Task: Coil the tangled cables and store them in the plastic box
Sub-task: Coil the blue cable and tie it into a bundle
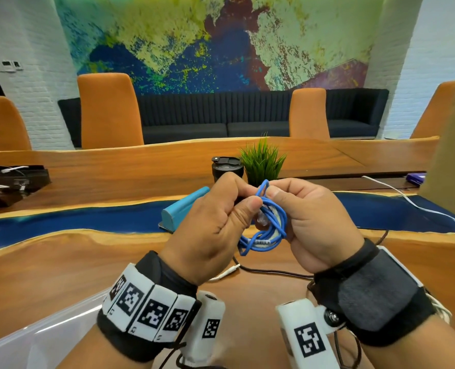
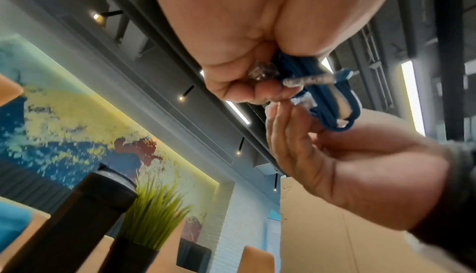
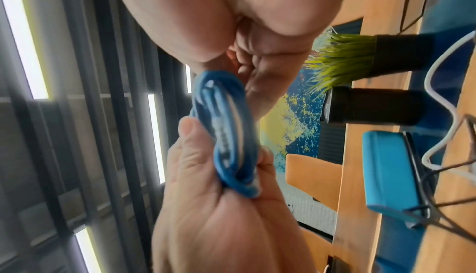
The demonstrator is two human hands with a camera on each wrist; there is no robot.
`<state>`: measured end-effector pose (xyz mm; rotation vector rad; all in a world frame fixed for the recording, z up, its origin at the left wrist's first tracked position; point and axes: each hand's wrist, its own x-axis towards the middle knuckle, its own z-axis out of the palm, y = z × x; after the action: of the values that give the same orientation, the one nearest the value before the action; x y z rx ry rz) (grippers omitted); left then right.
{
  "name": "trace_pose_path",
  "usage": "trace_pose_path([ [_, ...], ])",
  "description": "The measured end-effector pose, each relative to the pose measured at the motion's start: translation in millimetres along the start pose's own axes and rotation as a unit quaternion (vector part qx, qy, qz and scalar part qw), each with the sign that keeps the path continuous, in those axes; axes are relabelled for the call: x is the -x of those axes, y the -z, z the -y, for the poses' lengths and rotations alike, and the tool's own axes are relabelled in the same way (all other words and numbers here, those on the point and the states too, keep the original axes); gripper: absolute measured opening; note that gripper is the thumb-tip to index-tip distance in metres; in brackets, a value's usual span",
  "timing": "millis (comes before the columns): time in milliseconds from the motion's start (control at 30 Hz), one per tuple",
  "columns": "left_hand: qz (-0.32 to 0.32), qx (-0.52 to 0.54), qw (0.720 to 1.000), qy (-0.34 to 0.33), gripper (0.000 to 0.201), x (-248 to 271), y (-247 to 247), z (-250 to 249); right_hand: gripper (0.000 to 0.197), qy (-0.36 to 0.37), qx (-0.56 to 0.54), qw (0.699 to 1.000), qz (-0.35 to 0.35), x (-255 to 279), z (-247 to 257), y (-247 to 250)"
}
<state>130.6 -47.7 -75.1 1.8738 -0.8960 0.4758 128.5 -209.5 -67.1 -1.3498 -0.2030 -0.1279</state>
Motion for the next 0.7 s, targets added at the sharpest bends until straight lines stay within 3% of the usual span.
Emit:
trace_pose_path([
  [133, -0.032, -0.080, 0.996, -0.031, 0.012, 0.5, 1.8, 4.7, 0.020, -0.067, 0.001, 0.998, 0.015, 3.0, -0.9, -3.8],
  [400, -0.108, -0.114, 0.980, -0.123, 0.012, -2.7, 8.2, 6.9, 0.030, -0.157, -0.153, 0.956, 0.196, 10.0, 0.2, -6.7],
  [500, -0.098, -0.117, 0.981, -0.122, 0.014, -1.5, 3.5, 7.0, 0.012, -0.139, -0.105, 0.961, 0.214, 12.9, 1.9, -7.6],
  [600, -0.097, -0.105, 0.987, -0.078, 0.017, 0.3, -6.0, 6.9, 0.019, -0.137, -0.032, 0.966, 0.218, 10.5, 12.6, 3.9],
  [700, -0.118, -0.126, 0.983, -0.058, 0.013, 0.2, -7.5, 10.3, 0.020, -0.109, 0.085, 0.976, 0.167, 11.2, 21.6, 4.9],
])
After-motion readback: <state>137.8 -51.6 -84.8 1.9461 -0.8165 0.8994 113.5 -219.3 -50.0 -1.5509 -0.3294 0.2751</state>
